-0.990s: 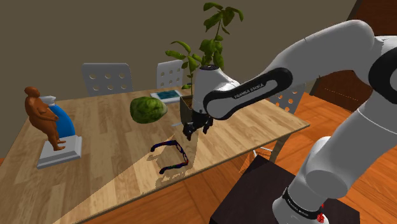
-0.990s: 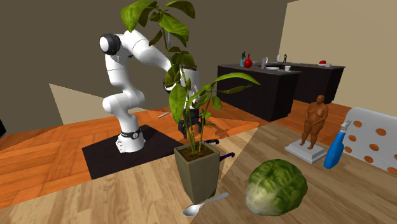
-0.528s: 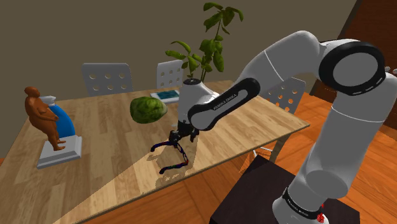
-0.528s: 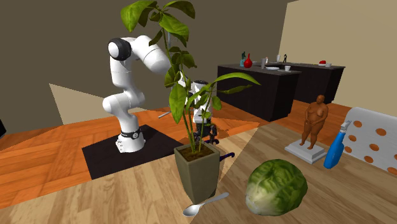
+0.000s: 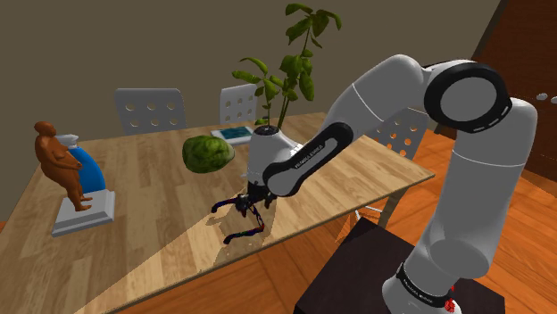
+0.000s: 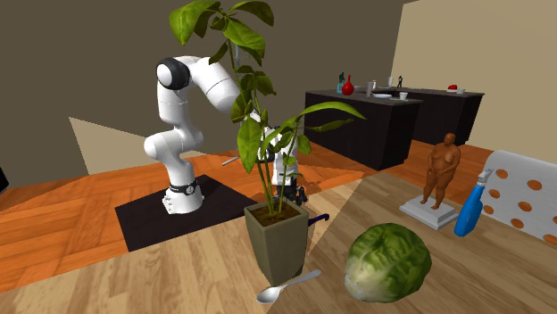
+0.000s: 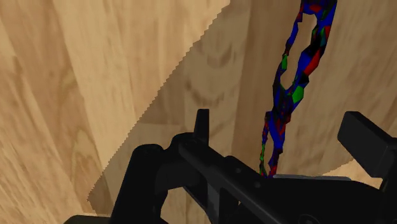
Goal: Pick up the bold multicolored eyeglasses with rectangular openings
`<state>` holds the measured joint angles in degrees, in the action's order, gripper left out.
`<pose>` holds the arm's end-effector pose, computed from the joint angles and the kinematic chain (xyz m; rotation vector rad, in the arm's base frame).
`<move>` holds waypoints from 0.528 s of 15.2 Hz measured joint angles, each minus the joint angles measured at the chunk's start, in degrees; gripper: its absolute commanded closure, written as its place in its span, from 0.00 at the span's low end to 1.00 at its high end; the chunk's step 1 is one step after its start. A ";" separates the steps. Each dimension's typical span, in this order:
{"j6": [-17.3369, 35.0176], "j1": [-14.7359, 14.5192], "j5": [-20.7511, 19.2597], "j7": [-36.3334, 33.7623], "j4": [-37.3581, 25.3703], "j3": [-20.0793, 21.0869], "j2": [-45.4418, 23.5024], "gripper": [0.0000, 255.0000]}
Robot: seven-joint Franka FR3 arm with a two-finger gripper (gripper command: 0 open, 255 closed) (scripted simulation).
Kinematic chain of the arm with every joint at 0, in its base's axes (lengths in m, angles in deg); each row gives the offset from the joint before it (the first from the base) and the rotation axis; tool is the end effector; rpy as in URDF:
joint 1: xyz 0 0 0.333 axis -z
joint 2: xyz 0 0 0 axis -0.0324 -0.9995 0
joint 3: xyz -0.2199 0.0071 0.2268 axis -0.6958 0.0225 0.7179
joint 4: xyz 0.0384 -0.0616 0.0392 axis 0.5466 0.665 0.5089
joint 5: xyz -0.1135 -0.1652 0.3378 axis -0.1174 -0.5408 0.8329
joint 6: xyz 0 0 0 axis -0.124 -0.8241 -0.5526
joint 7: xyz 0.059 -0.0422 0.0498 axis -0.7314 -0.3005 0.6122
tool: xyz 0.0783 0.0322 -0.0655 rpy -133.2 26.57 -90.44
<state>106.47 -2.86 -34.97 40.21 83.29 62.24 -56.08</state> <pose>0.5143 0.1533 0.2690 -3.0984 0.4598 -0.1296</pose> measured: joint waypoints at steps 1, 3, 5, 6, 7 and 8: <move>0.18 -0.09 -0.17 -0.19 -0.09 -0.04 -0.29 1.00; 0.30 -0.15 -0.29 -0.32 -0.21 -0.07 -0.52 1.00; 0.34 -0.17 -0.32 -0.36 -0.22 -0.08 -0.57 1.00; 0.34 -0.17 -0.33 -0.36 -0.23 -0.08 -0.57 1.00; 0.35 -0.17 -0.33 -0.37 -0.23 -0.08 -0.57 1.00; 0.35 -0.17 -0.34 -0.37 -0.23 -0.09 -0.57 1.00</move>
<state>106.82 -3.03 -35.31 39.84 83.06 62.16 -56.65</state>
